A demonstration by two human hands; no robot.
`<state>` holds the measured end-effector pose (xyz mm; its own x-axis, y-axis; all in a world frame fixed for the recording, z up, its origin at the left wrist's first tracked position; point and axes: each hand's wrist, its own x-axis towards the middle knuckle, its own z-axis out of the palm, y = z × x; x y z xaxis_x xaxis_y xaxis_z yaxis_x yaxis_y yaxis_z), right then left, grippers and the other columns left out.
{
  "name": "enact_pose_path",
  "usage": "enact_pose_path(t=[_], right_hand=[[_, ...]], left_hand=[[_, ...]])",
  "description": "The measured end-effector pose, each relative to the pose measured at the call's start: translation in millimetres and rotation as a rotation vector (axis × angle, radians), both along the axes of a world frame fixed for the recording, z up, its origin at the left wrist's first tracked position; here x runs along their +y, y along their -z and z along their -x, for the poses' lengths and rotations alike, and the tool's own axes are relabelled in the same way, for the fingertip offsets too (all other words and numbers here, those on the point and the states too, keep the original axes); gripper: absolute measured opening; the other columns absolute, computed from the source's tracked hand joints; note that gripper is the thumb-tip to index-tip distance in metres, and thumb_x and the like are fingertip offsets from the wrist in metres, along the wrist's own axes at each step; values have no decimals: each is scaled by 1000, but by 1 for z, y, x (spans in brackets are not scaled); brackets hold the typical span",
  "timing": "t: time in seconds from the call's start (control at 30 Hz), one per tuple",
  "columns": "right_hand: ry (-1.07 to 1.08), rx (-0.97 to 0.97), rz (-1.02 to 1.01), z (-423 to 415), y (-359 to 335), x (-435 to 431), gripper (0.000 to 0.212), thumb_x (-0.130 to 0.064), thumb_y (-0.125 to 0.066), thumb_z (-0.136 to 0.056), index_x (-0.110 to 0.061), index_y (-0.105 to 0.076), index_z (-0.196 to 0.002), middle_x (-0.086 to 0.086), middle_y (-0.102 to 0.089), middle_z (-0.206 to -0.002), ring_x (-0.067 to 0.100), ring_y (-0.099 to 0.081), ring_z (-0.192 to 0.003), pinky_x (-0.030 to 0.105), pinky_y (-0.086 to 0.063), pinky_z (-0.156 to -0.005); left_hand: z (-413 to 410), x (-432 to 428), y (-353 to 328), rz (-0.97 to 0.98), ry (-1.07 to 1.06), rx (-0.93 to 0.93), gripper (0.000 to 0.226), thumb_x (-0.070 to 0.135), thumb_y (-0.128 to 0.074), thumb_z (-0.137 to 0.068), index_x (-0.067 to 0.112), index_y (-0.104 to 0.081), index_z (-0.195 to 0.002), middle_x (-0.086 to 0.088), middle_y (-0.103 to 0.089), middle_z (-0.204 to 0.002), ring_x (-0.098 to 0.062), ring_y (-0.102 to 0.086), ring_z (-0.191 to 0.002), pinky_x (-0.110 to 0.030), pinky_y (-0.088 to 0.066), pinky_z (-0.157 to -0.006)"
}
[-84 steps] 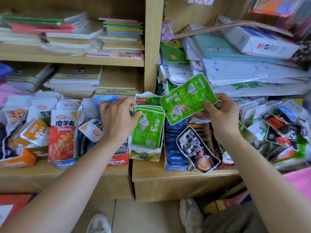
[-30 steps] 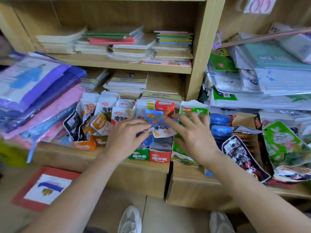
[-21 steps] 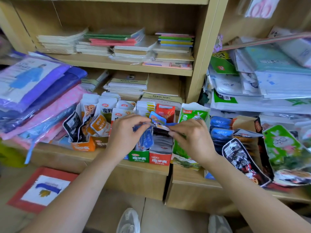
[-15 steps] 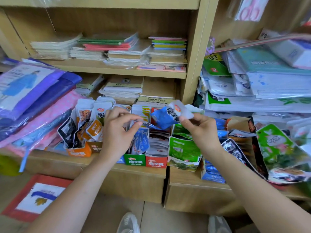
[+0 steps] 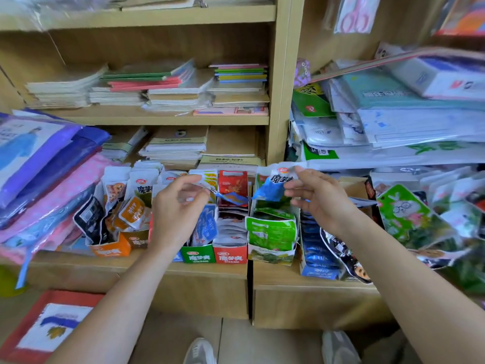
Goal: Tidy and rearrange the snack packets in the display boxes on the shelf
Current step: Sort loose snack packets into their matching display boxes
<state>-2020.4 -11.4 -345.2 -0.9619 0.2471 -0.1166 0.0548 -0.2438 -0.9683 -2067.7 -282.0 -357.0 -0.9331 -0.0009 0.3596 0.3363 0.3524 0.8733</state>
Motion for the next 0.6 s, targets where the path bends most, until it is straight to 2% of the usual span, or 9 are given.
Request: enact_pose_path(t=[0.07, 0.13, 0.23, 0.33, 0.43, 0.5, 0.6], right_hand=[[-22, 28, -163, -3, -1, 1, 37, -42, -73, -84, -8, -61, -92, 15, -70, -93, 24, -67, -84, 37, -54, -75], [-2, 48, -355, -7, -2, 0, 55, -52, -78, -70, -8, -61, -97, 18, -69, -96, 23, -68, -81, 41, -57, -76], [79, 63, -523, -11, 0, -1, 55, -52, -83, -67, -10, -58, -93, 21, -65, -94, 32, -66, -79, 46, -61, -70], [108, 42, -497, -13, 0, 1, 49, -41, -84, -75, -8, -55, -95, 17, -63, -92, 34, -68, -80, 48, -61, -69], [100, 44, -394, -15, -1, 5, 30, -13, -76, -82, -5, -54, -101, 10, -56, -91, 30, -67, -72, 46, -61, -70], [85, 75, -363, -21, 0, 7, 25, 1, -70, -81, -9, -55, -98, 13, -55, -98, 30, -68, -79, 39, -59, -66], [98, 112, -392, -31, 1, 7, 25, 5, -65, -80, -15, -56, -93, 15, -61, -102, 25, -69, -84, 35, -49, -62]], left_hand=[[-2, 4, -1, -36, -32, 2, 29, 26, -81, -83, 25, -69, -109, 13, -69, -95, 3, -67, -88, -4, -46, -67], [-2, 6, -1, -69, -66, 35, 36, 25, -86, -78, 24, -64, -107, 11, -69, -97, 1, -70, -83, -6, -47, -65], [2, 6, -1, -123, -65, 93, 38, 10, -82, -81, 24, -59, -107, 7, -70, -101, -10, -74, -87, -15, -54, -67], [1, 7, -7, -195, -46, 127, 42, -1, -77, -83, 25, -57, -109, 5, -69, -104, -13, -73, -94, -18, -56, -69], [-1, 8, -13, -251, 0, 127, 42, -6, -73, -85, 18, -57, -114, 16, -71, -97, -8, -73, -92, -18, -56, -69], [0, 6, -12, -282, 35, 97, 42, -8, -70, -87, 17, -56, -117, 24, -71, -96, -9, -73, -92, -23, -59, -71], [-1, 2, -11, -341, 46, 75, 45, -9, -68, -87, 22, -56, -117, 14, -72, -105, -11, -73, -94, -28, -58, -72]])
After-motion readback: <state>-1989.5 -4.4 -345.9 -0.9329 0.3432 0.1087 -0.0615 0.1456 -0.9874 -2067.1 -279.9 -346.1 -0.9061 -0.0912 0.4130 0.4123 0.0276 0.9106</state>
